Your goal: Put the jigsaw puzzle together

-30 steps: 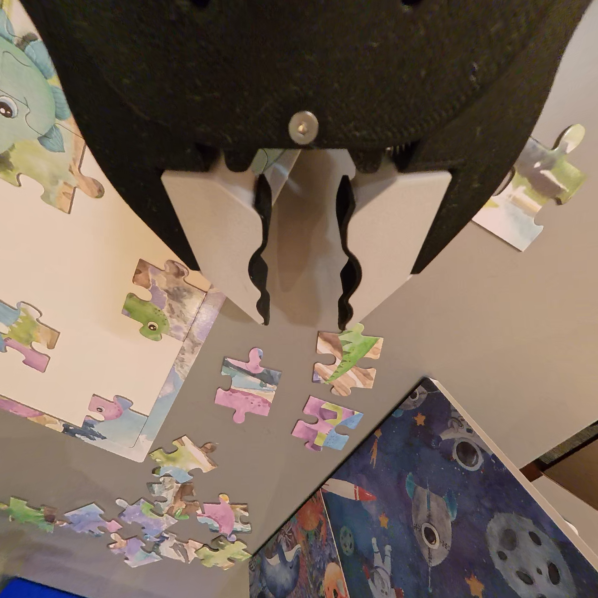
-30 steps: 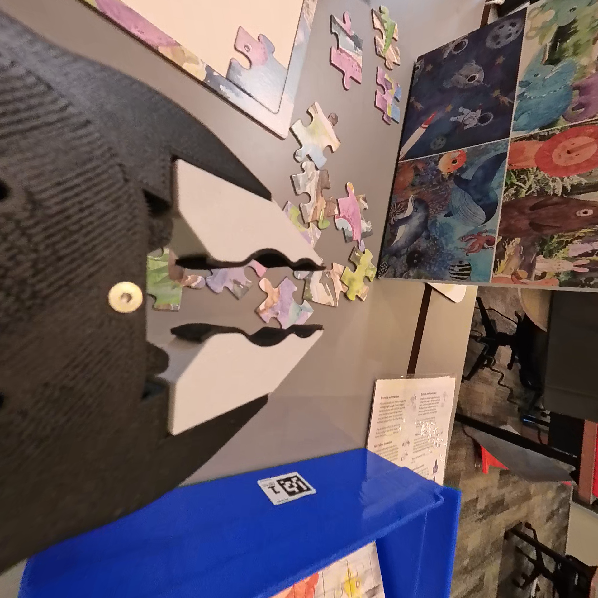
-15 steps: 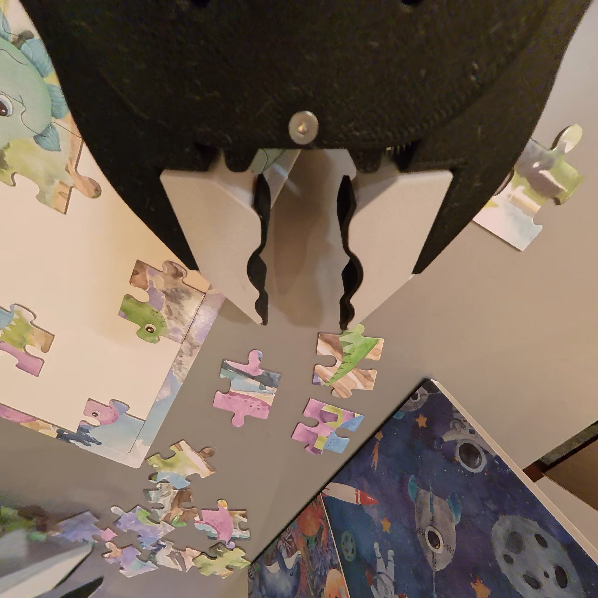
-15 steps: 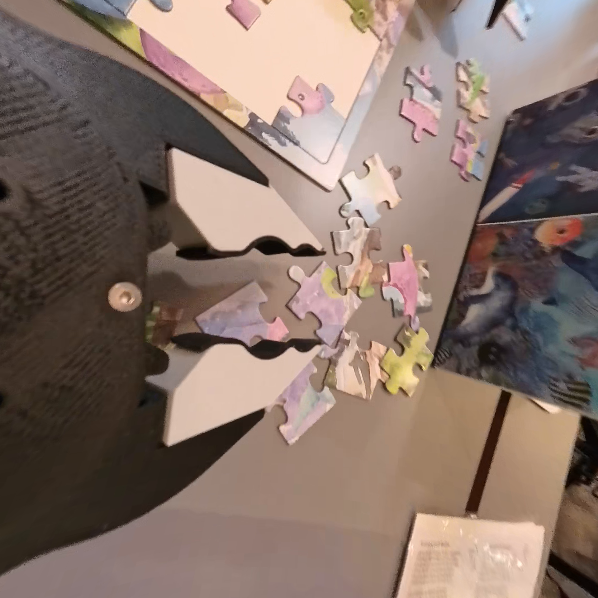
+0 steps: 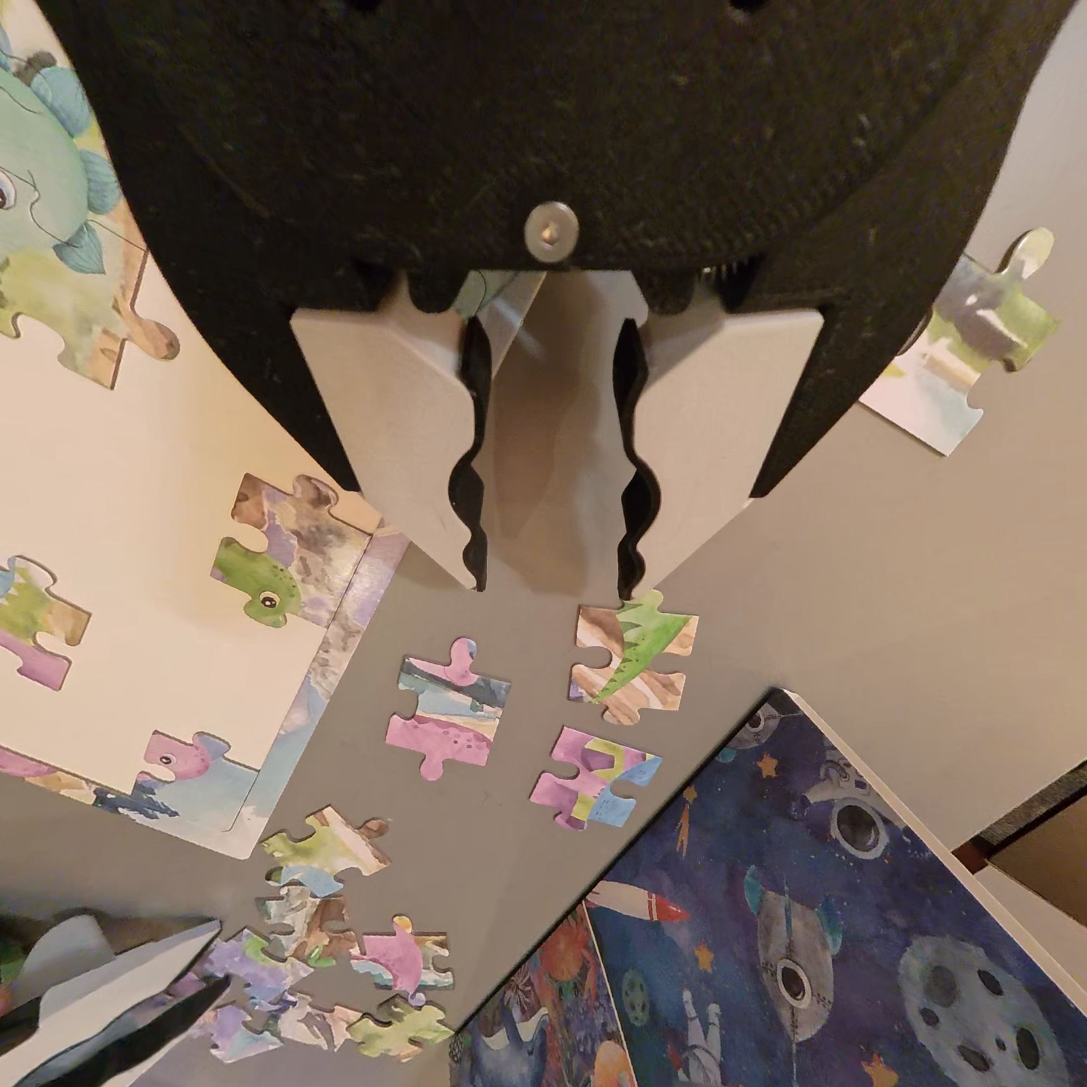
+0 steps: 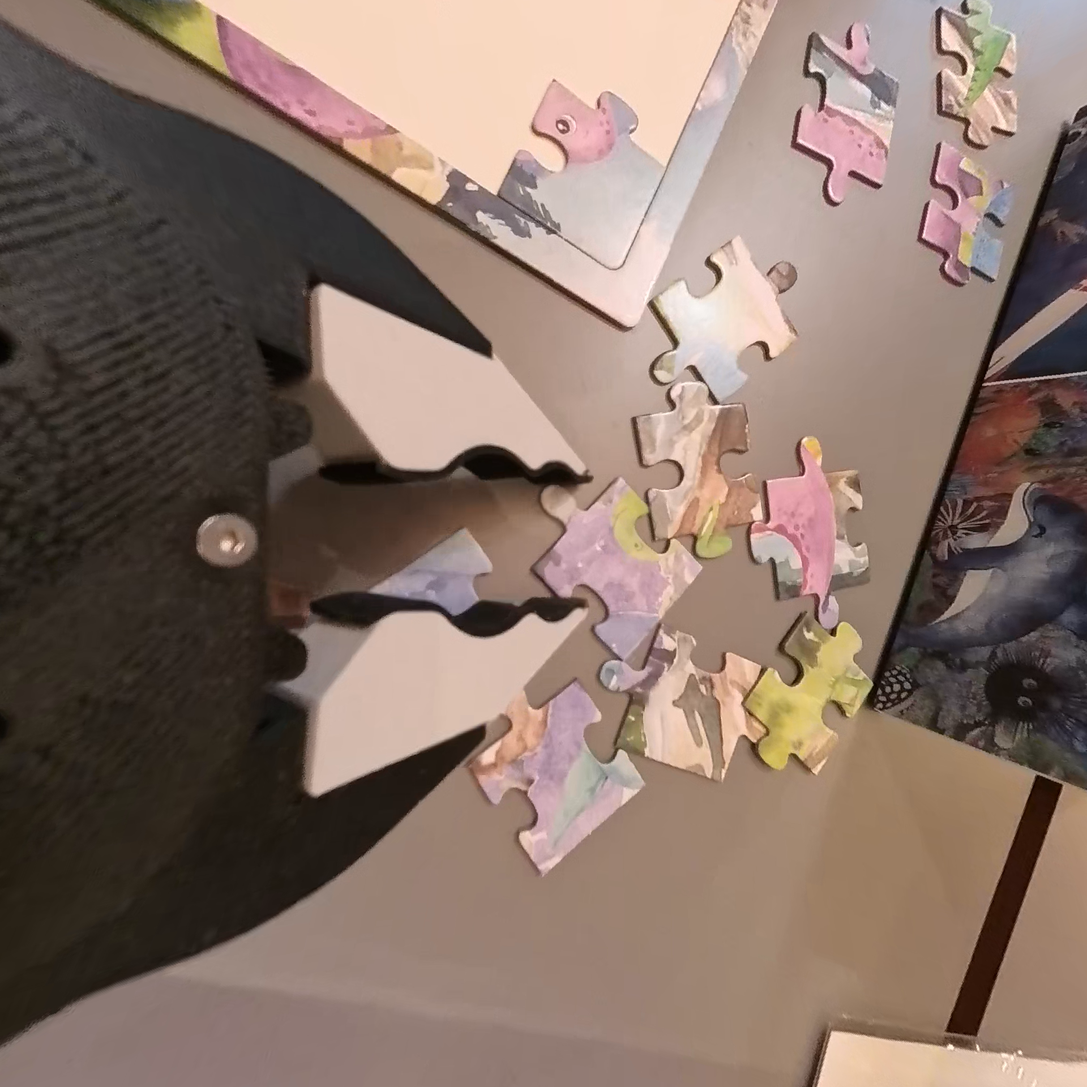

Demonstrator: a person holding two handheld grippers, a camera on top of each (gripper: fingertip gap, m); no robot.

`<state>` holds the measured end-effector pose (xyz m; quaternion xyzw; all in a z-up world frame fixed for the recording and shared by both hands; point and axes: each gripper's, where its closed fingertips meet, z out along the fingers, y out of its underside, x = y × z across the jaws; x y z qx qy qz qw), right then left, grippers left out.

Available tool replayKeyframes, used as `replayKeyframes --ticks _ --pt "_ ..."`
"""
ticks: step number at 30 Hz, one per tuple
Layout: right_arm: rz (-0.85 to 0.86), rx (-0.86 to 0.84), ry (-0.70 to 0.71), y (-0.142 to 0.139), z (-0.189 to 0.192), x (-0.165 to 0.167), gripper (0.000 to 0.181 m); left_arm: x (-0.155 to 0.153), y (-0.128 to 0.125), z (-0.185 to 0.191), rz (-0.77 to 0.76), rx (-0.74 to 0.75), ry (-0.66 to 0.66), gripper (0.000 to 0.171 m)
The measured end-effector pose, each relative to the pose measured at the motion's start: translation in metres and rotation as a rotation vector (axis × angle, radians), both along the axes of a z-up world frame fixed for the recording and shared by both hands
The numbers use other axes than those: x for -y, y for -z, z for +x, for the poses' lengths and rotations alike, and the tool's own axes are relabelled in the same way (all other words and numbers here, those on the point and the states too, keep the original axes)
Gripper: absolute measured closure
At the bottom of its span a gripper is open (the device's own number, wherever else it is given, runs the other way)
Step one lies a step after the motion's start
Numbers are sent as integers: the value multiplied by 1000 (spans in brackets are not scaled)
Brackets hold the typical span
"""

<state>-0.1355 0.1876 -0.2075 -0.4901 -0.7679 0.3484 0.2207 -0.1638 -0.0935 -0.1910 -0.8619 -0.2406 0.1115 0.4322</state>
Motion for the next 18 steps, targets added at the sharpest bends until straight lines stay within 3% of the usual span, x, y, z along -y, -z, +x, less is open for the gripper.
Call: replayKeyframes --ticks 9,18 --pt "-7 2 -16 0 3 0 158 0 0 0 -6 -5 0 129" --pt "-34 -27 -26 -11 6 -1 159 0 1 0 -12 -10 0 129"
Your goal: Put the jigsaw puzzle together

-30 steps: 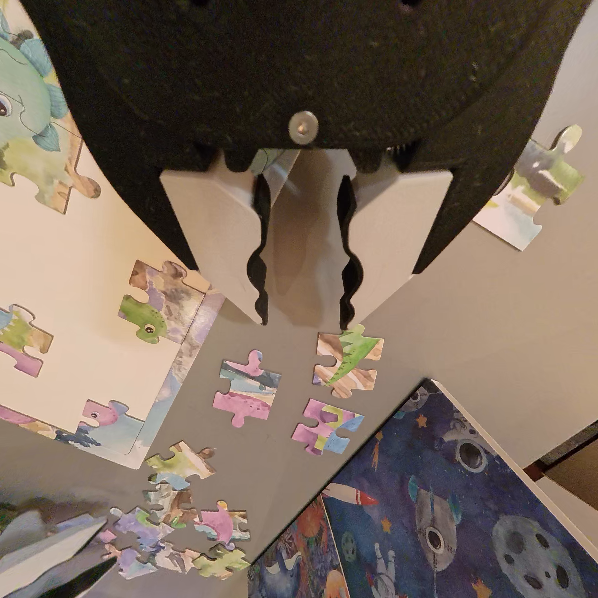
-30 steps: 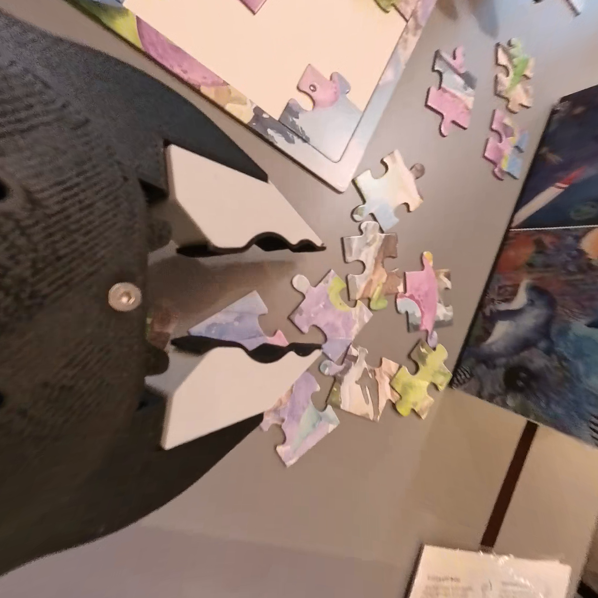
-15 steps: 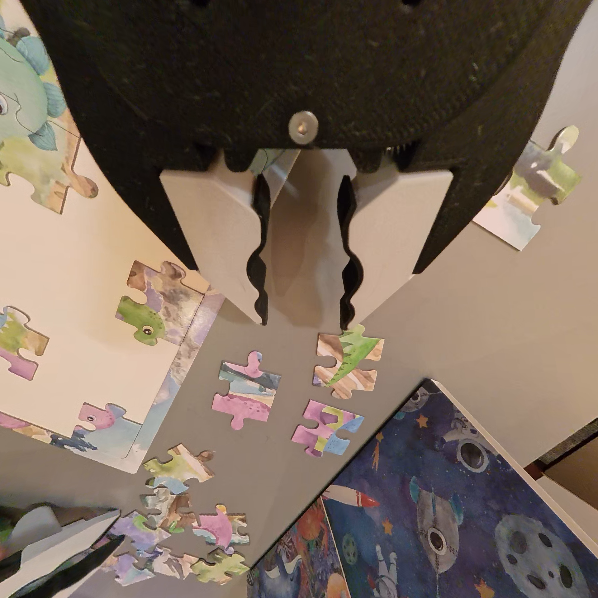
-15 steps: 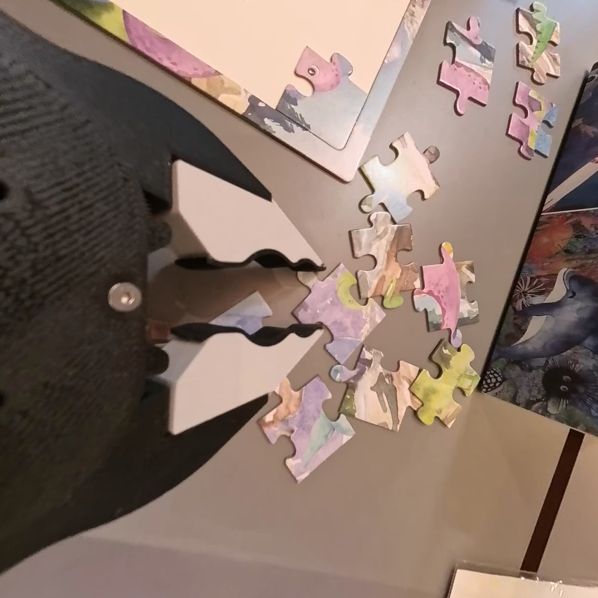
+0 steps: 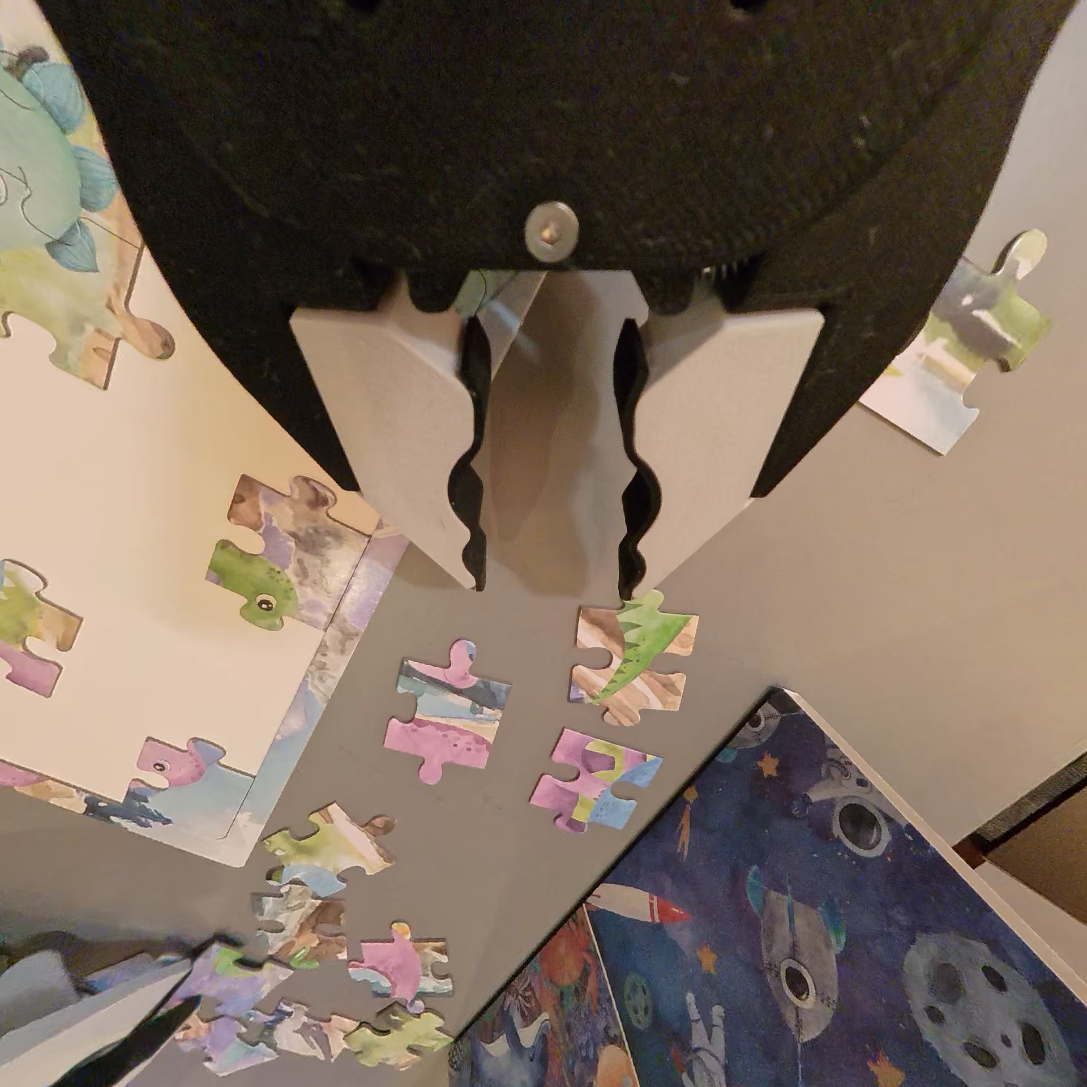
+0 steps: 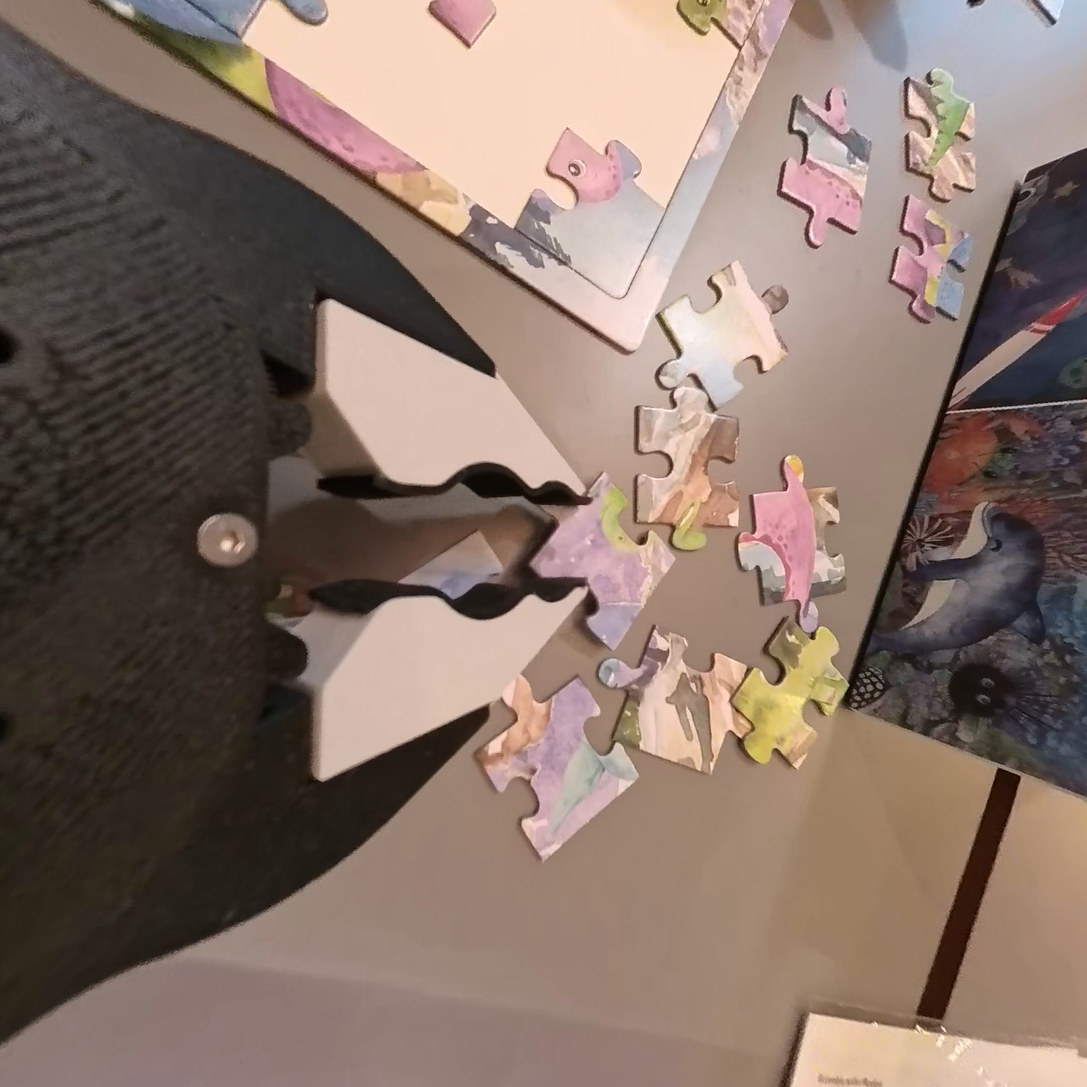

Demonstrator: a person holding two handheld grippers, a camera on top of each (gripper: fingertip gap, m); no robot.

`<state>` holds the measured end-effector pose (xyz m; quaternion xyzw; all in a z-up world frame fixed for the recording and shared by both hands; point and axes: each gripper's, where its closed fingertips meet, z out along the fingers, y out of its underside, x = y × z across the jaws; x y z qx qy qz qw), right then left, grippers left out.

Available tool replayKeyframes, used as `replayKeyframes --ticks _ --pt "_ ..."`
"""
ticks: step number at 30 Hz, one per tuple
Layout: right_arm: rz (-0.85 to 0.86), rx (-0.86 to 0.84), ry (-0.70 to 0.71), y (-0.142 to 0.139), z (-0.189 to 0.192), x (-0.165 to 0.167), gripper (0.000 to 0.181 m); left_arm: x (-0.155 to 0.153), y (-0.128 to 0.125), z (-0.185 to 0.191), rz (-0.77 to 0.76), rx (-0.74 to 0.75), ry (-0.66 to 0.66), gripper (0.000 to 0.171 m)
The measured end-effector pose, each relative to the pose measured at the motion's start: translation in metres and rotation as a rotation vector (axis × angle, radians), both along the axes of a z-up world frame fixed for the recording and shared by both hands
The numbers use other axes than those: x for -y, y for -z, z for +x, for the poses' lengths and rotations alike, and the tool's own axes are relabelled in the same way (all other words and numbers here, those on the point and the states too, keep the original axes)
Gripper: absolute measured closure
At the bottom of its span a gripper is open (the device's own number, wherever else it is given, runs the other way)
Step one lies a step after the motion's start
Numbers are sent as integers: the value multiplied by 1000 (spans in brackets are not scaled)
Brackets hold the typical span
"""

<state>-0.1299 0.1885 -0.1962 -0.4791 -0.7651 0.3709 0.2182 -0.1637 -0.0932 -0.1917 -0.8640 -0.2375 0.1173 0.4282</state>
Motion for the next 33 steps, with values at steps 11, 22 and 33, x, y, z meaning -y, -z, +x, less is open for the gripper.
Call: replayKeyframes --ticks 11,22,33 --pt "7 -54 -31 -7 -3 9 133 0 0 0 3 1 -1 129" --pt "36 31 -54 12 0 8 155 0 0 0 -5 -3 -1 129" --pt "109 0 -98 4 6 14 178 0 1 0 -10 -8 0 129"
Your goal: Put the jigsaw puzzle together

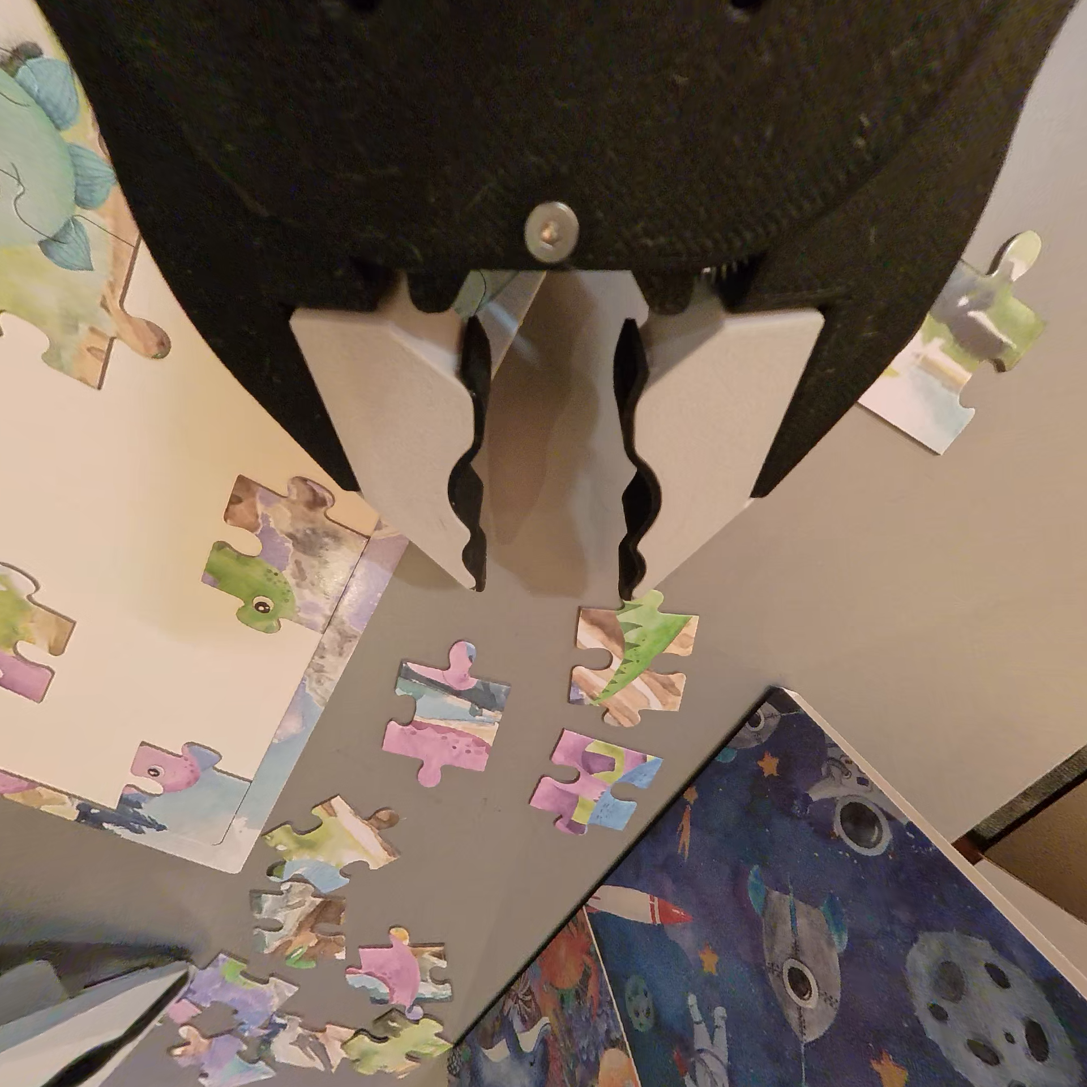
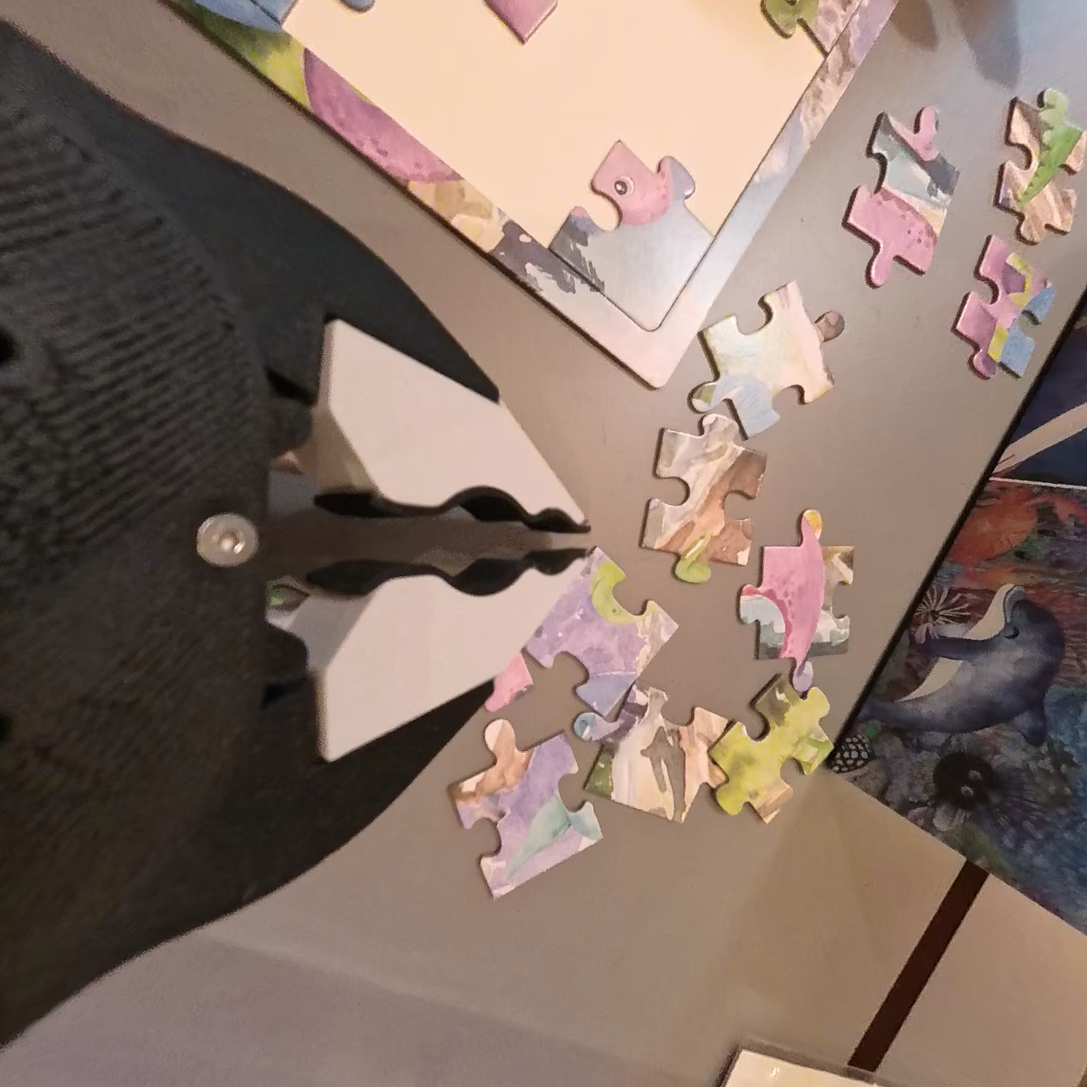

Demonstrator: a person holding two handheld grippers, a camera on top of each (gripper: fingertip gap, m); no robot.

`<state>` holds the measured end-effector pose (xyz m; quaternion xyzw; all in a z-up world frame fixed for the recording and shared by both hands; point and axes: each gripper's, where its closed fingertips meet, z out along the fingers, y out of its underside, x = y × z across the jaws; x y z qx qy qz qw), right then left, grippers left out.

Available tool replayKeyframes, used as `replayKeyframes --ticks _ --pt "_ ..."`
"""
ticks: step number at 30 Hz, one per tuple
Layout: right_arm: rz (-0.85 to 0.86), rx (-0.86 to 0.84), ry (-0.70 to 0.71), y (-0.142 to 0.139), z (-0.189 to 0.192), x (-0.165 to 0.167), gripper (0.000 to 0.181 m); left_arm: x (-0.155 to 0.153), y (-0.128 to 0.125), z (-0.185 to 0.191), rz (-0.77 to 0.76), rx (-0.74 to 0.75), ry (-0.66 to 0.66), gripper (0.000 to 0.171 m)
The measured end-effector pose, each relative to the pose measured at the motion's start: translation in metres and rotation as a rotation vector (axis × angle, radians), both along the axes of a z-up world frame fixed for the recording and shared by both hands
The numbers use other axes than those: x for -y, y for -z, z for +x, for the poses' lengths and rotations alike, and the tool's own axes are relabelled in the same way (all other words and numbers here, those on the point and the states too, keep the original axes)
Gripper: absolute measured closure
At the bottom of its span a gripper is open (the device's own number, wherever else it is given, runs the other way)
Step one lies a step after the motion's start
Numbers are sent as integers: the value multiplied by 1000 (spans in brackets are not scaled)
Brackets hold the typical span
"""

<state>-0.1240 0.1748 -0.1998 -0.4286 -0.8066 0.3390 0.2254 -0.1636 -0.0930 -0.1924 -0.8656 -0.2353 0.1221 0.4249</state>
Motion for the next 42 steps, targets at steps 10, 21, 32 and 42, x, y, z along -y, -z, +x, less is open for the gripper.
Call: replayKeyframes --ticks 10,21,32,42 --pt "-50 38 70 9 -5 -8 121 0 1 0 -6 -1 2 129" --pt "-91 30 -45 -8 10 4 156 0 1 0 -7 0 2 129" --pt "-23 36 -122 9 8 15 99 -1 1 1 -10 1 6 129" --pt "-19 92 -121 8 20 9 158 -1 2 1 -20 -3 11 129"
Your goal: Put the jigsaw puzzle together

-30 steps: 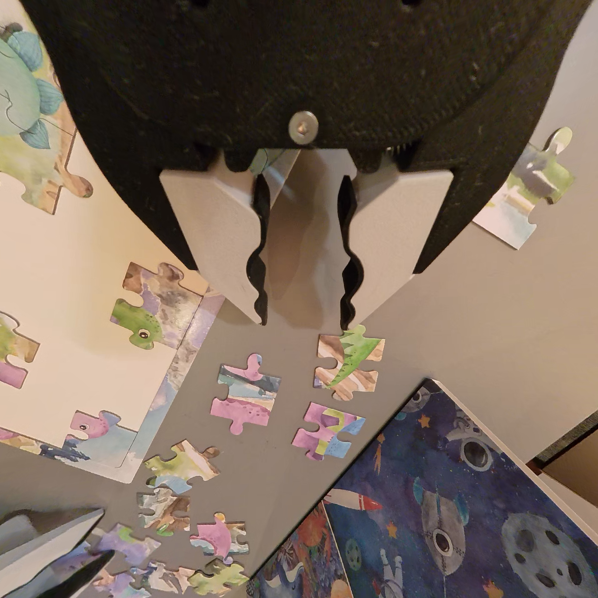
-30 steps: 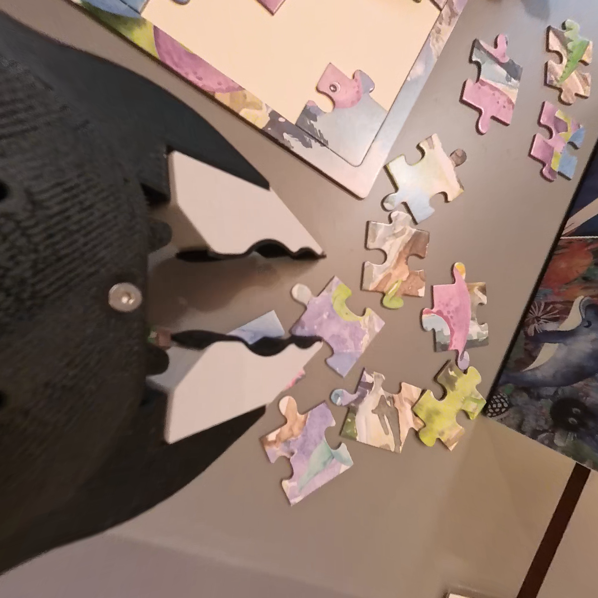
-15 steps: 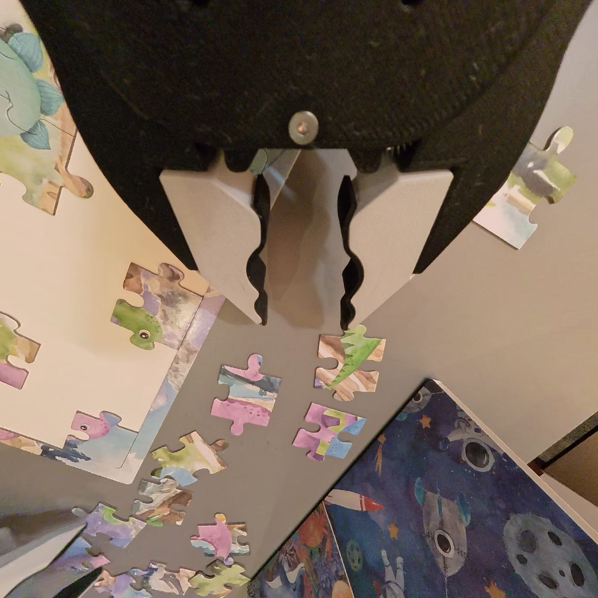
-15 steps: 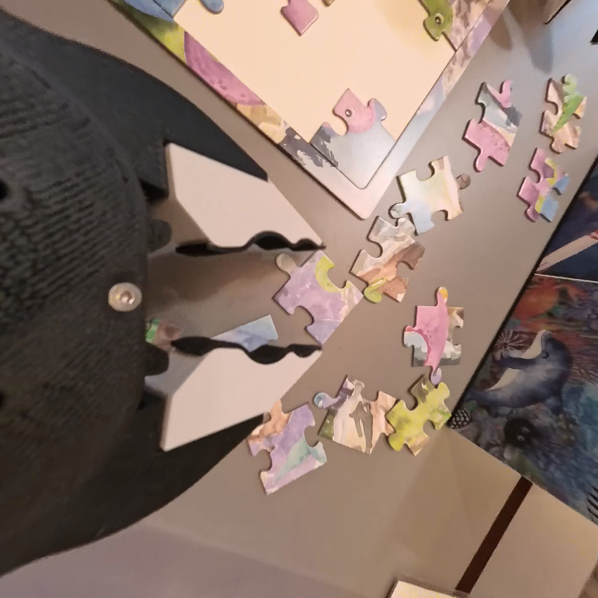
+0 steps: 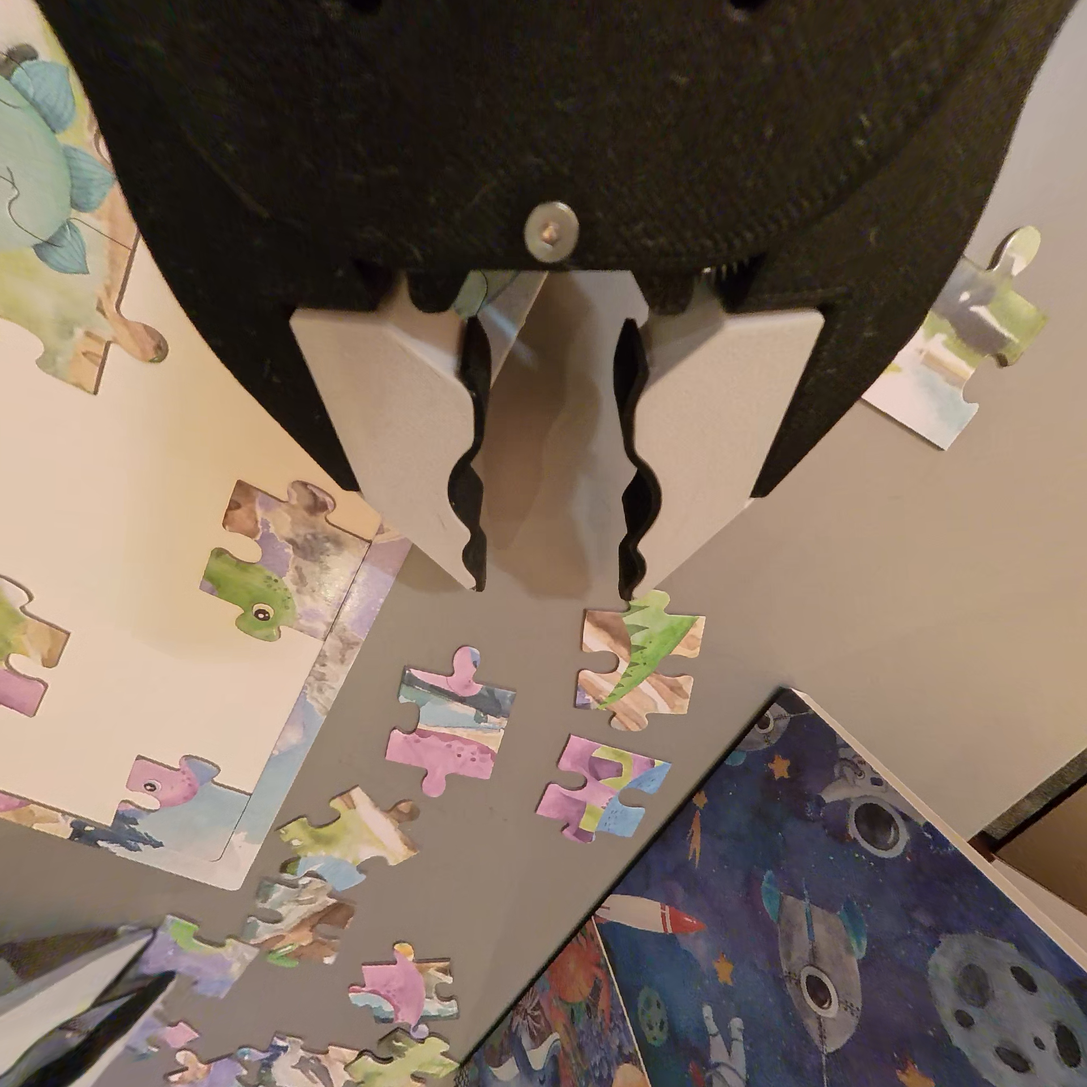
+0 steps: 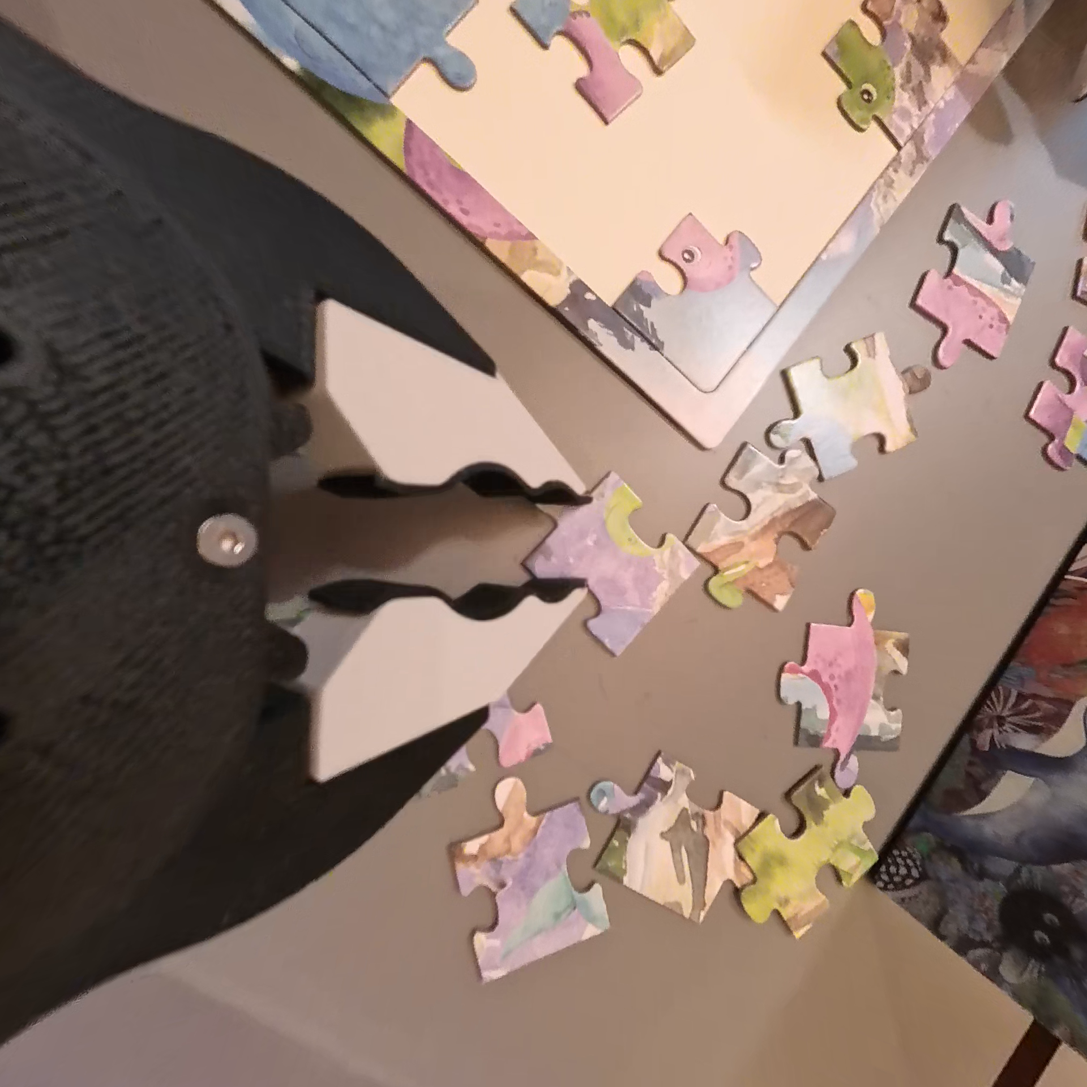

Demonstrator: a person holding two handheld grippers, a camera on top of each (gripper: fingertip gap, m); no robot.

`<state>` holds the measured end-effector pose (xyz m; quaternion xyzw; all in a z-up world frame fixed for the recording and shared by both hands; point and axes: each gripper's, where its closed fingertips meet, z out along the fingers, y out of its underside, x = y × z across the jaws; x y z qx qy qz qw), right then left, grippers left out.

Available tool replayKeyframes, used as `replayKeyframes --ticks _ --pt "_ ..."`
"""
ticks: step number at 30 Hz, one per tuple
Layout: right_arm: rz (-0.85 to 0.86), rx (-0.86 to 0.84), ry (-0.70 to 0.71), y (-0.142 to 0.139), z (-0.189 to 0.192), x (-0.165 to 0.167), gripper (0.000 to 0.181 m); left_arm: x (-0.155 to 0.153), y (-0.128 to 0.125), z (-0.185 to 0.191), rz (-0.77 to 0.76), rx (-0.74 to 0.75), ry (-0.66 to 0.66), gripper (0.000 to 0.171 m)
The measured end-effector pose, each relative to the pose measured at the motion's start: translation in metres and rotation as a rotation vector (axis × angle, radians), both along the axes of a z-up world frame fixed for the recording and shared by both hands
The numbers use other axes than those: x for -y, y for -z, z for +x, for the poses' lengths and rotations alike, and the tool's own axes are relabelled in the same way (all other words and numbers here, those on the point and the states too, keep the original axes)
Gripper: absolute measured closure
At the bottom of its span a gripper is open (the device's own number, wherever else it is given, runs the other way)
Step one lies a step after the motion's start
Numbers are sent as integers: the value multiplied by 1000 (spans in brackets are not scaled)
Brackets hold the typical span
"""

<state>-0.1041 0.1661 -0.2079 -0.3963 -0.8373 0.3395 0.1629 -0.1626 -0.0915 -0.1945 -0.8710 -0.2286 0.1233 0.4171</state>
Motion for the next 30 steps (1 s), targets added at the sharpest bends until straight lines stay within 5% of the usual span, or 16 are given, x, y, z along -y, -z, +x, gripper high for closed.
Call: replayKeyframes --ticks 11,19,27,30 --pt "-9 -12 -18 -5 2 5 158 0 0 0 -7 -10 1 129" --pt "-248 -83 -60 -43 6 25 158 0 0 0 -7 -10 0 129" --pt "-280 -58 -268 -50 26 132 159 -5 -8 7 41 -32 44 132" --pt "-214 -25 -301 -37 33 164 159 -26 -29 47 137 -15 249 160"
